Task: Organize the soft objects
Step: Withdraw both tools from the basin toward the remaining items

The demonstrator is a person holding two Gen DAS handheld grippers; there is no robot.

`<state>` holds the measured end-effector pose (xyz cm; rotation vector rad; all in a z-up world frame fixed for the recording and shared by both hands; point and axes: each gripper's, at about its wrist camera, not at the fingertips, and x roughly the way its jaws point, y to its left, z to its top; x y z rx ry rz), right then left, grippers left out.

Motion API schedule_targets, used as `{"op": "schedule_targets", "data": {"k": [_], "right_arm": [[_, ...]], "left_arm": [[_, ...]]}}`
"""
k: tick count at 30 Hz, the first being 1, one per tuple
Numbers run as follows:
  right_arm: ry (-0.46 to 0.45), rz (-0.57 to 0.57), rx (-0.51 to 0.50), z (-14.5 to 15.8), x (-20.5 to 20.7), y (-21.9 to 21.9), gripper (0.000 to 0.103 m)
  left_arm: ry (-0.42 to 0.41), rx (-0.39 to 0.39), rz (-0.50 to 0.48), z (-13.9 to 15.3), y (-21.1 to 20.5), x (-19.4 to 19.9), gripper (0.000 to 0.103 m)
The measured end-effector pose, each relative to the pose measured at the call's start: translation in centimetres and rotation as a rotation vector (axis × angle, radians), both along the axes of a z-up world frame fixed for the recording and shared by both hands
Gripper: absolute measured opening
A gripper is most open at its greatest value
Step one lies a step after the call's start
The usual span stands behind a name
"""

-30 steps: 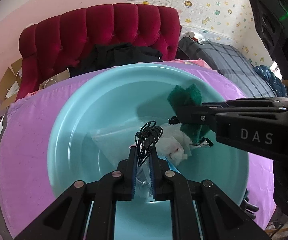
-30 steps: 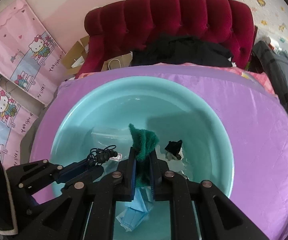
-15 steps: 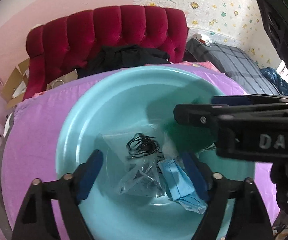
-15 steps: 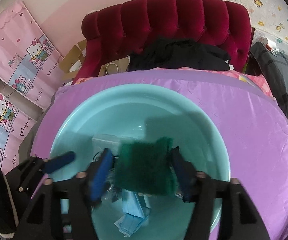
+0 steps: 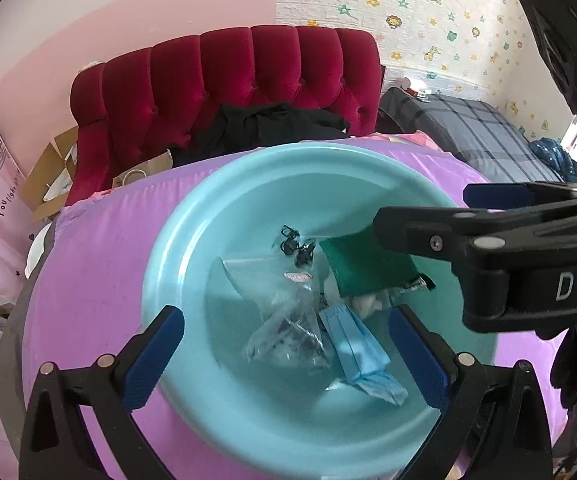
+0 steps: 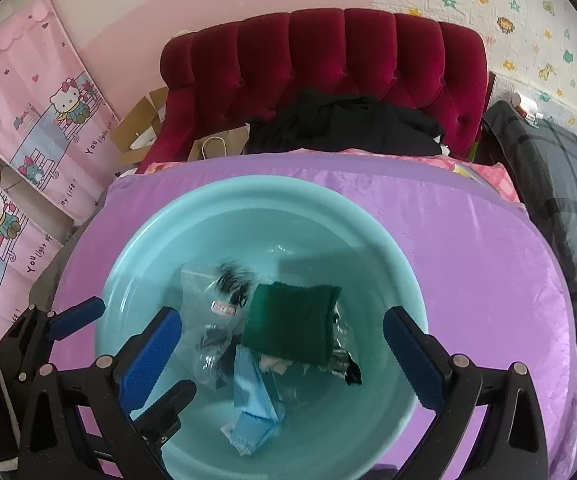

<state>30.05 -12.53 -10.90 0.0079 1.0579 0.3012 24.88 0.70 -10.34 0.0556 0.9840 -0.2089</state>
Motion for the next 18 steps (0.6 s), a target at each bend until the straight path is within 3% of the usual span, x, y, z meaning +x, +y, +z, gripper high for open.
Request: {"op": "schedule_targets", "data": {"k": [18], "right_arm": [[-0.023, 0.001, -0.012, 3.5, -7.5, -1.4, 0.103]], "left_arm": [[-0.022, 0.016, 0.0, 3.0, -0.2, -7.2, 0.103]]}}
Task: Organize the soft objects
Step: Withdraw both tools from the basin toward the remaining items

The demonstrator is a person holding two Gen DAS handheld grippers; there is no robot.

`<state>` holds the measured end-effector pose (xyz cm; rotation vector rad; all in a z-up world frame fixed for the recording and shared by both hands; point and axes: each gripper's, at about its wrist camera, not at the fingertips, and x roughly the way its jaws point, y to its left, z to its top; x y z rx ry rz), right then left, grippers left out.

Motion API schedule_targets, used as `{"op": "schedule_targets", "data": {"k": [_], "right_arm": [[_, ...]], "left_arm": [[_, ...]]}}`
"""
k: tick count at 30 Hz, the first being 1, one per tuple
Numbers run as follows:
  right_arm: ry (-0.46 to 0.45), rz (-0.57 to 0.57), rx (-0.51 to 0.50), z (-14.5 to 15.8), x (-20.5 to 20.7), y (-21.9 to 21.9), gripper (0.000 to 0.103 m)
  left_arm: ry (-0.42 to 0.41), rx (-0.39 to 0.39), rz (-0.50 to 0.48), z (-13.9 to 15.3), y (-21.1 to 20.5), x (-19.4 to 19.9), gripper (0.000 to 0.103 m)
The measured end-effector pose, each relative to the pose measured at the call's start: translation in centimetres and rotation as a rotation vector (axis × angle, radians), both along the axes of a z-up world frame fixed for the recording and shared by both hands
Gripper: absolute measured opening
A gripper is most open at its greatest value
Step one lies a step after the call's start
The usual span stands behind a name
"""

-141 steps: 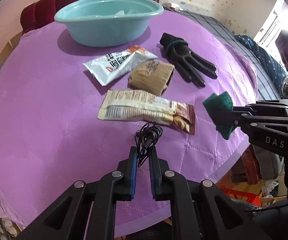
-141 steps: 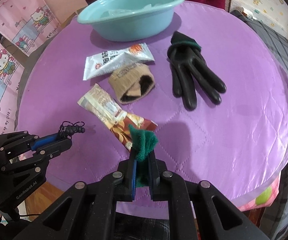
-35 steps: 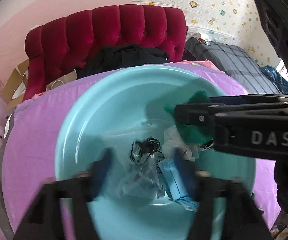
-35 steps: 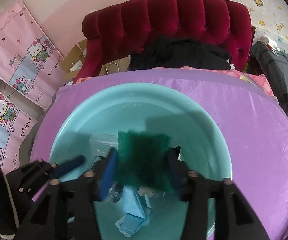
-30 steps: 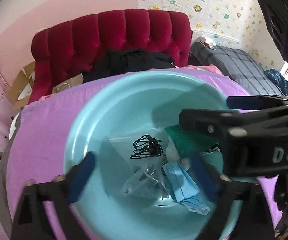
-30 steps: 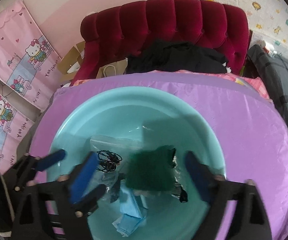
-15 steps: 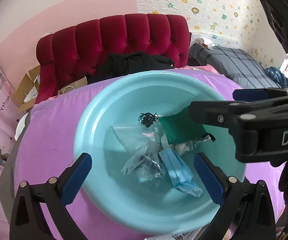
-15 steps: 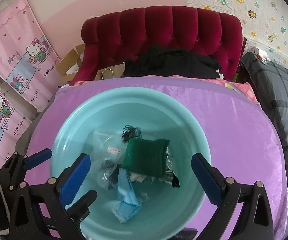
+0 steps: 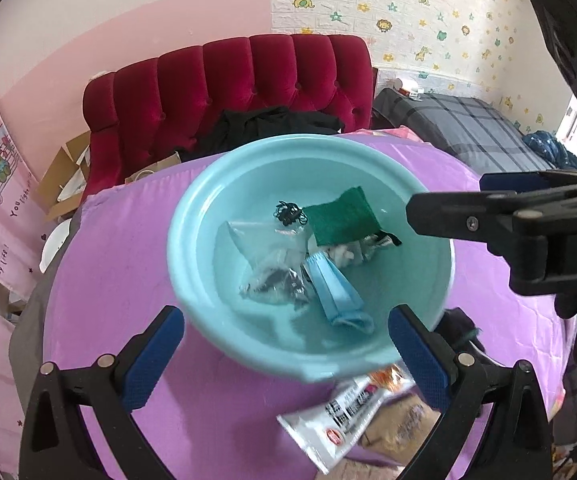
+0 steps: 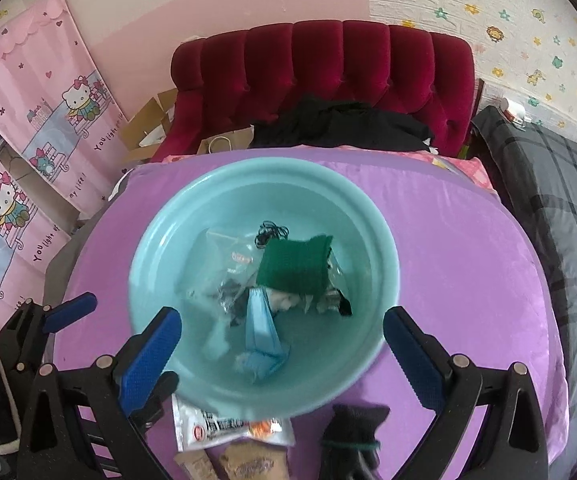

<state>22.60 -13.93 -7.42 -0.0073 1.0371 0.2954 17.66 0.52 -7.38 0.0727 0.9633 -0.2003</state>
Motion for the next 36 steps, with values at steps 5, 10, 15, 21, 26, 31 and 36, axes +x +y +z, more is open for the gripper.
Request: {"op": "schedule_targets", "data": {"k": [5, 10, 15, 21, 26, 31, 36], "right_arm": [[-0.011, 0.005, -0.014, 0.6, -2.3, -0.7, 0.103], [-0.018, 0.015, -0.012, 1.1, -4.7, -1.5, 0.103], [-0.022, 0.017, -0.015, 1.3, -7.1, -2.3, 0.103], [-0.028, 0.019, -0.02, 1.1, -9.7, -3.2, 0.103], [-0.042, 0.03, -0.035, 1.0, -11.7, -3.5, 0.103], [-0.053, 0.021, -0.042, 0.3, -13.7, -4.4, 0.103], [-0.049, 0.026, -0.058, -1.4, -15.6, -5.1, 0.103]], "left_arm": [[-0.011, 0.008, -0.003, 0.6, -0.1, -2.3, 0.103], [-0.016, 0.011, 0.002, 0.9, 0.0, -4.3, 0.103], [-0.008, 0.024, 0.006, 0.8, -0.4, -6.5, 0.103], [0.002, 0.011, 0.009, 0.4, -0.7, -9.0, 0.103], [0.005, 0.01, 0.008, 0.1, -0.9, -10.6, 0.103], [0.015, 0.01, 0.007, -0.9, -1.2, -12.6, 0.103], [0.044, 0.008, 0.02, -2.4, -1.3, -14.0, 0.103]]}}
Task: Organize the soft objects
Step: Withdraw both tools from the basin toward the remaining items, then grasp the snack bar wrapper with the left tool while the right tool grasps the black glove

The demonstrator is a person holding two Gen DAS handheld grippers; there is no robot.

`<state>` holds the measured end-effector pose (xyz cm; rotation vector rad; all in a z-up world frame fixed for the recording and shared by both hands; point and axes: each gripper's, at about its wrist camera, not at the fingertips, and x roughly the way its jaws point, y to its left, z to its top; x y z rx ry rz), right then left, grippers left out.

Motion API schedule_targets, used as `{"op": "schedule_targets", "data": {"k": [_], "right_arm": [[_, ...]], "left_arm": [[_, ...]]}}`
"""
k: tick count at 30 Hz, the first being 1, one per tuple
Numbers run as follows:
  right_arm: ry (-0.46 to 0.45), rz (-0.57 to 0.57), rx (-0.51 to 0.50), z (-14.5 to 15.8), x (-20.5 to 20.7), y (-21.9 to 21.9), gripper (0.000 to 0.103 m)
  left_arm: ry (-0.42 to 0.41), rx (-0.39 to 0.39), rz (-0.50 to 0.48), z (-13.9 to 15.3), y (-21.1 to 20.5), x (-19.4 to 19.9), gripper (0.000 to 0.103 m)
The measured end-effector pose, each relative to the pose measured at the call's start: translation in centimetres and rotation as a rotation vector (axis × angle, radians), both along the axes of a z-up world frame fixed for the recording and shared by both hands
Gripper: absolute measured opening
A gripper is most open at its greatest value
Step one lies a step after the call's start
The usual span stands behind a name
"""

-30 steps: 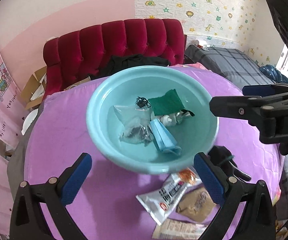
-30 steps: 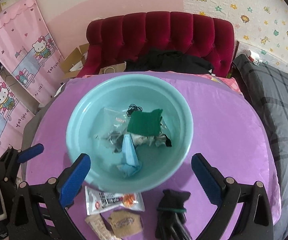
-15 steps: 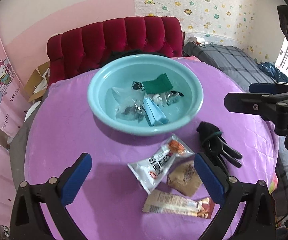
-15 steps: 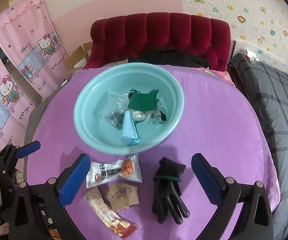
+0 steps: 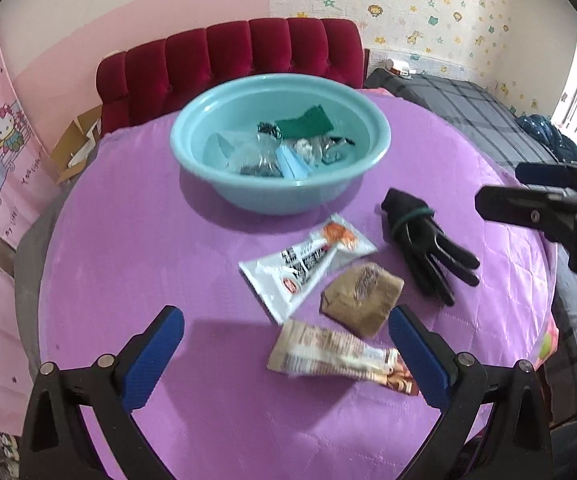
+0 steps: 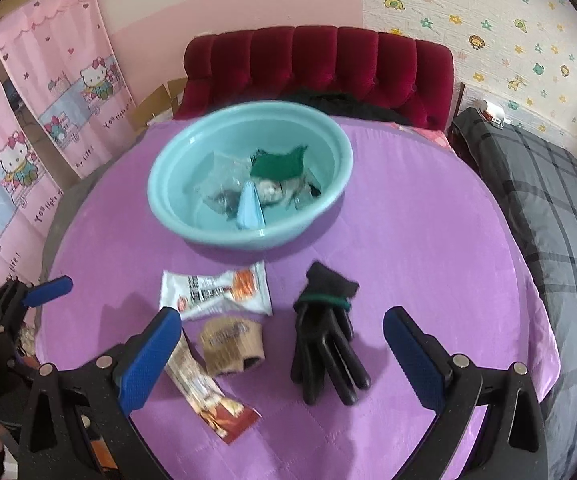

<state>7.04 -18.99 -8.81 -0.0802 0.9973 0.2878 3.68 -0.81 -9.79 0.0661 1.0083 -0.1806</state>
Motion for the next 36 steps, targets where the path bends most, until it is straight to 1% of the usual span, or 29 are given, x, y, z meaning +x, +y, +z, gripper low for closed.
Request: {"op": "schedule_targets", "data": {"k": [2, 6, 11, 16, 23, 28, 36], "right_arm": [[0.016, -0.001, -0.004, -0.7, -0.5, -0.3, 0.103], [0.048, -0.012, 0.001, -2.2, -1.1, -1.1, 0.103], [0.072, 0.001, -0.014, -3.7, -1.7, -1.0, 0.103], [0.1, -0.006, -0.017, -4.8, -1.6, -1.2, 0.103], [0.116, -0.007, -0.021, -5.6, -1.2, -1.4, 0.103], [0.134, 0.005, -0.04, -6.6, -1.1, -1.7, 0.103], [0.148, 0.016, -0.055, -7.8, -0.5, -2.6, 0.103]], "left_arm": [[0.013, -0.015, 0.0, -0.5, -0.1, -0.5, 0.103], [0.028, 0.001, -0.001, -1.6, -0.4, -1.1, 0.103], [0.073, -0.012, 0.006, -3.1, -0.3, -1.7, 0.103], [0.095, -0.008, 0.009, -3.8, -0.5, -1.8, 0.103], [0.155, -0.043, 0.063, -5.6, -1.0, -1.3, 0.103], [0.172, -0.043, 0.074, -6.6, -1.9, -1.0, 0.103], [0.203, -0.085, 0.128, -7.9, -3.2, -0.2, 0.103]]}}
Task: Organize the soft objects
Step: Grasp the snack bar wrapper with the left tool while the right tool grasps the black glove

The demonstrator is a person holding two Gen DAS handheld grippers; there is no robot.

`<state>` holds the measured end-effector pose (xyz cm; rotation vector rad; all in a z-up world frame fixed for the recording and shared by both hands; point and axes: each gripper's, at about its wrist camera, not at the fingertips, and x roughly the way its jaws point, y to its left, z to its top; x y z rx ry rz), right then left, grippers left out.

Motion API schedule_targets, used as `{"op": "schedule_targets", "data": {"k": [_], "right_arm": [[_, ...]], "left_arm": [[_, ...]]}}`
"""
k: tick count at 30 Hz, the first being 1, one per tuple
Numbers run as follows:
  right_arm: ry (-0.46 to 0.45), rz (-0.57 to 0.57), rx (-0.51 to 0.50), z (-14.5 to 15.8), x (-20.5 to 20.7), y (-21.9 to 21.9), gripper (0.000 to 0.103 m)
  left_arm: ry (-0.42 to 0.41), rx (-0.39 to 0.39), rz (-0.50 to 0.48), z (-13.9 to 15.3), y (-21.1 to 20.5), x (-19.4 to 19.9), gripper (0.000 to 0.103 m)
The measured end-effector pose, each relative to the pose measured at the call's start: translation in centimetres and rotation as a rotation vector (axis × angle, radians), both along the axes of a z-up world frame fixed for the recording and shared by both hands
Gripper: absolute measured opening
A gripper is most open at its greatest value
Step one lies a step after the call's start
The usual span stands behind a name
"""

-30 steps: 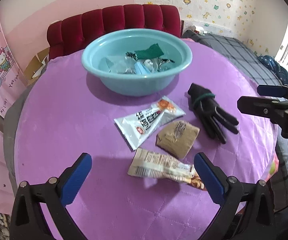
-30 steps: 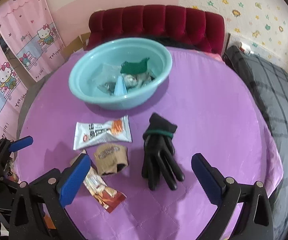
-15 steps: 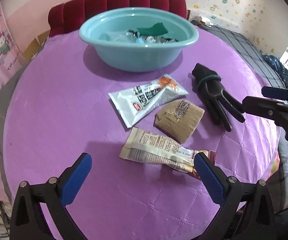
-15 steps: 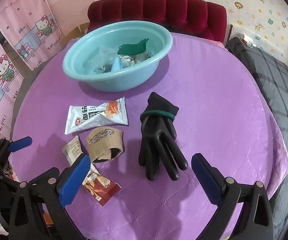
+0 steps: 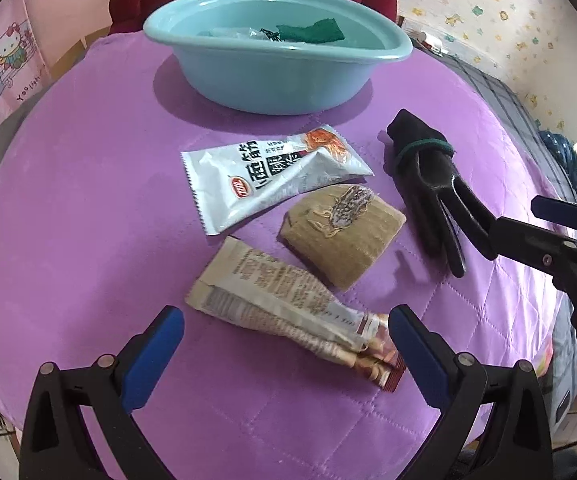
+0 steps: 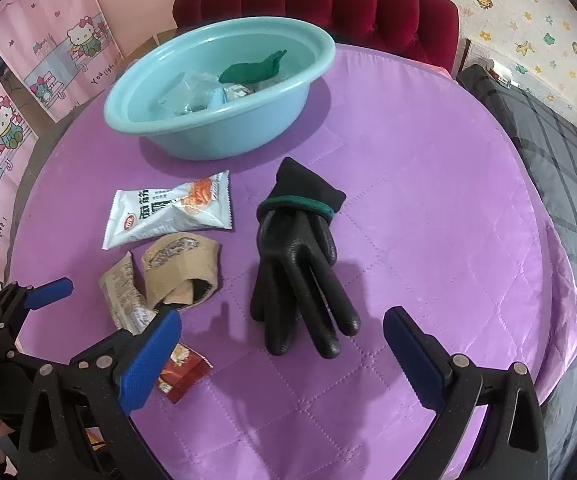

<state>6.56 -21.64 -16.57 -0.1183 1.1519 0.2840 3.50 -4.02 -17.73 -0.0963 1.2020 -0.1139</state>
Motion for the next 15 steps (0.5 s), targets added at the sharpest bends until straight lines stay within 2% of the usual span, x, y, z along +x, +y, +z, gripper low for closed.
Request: {"op": "schedule_targets", "data": {"k": [7, 10, 12, 15], "right_arm": [[-0.003, 0.008, -0.017, -0.8, 0.6, -0.7, 0.103], [0.005, 0.01, -0.016, -1.2, 0.8, -0.8, 0.103], [0.011, 0.017, -0.018, -1.5, 0.9, -0.8, 0.103], [0.019, 0.024, -0.023, -2.0, 1.1, -0.8, 0.103]], "left_arm": [[0.055, -0.007, 0.029, -1.8, -1.0, 0.7, 0.103], [0.071, -0.023, 0.052, -2.3, -0.9, 0.9, 0.093], [0.075, -0.032, 0.064, -2.5, -0.8, 0.9, 0.091], [0.088, -0.076, 0.08, -2.8, -0.3, 0.7, 0.079]]}}
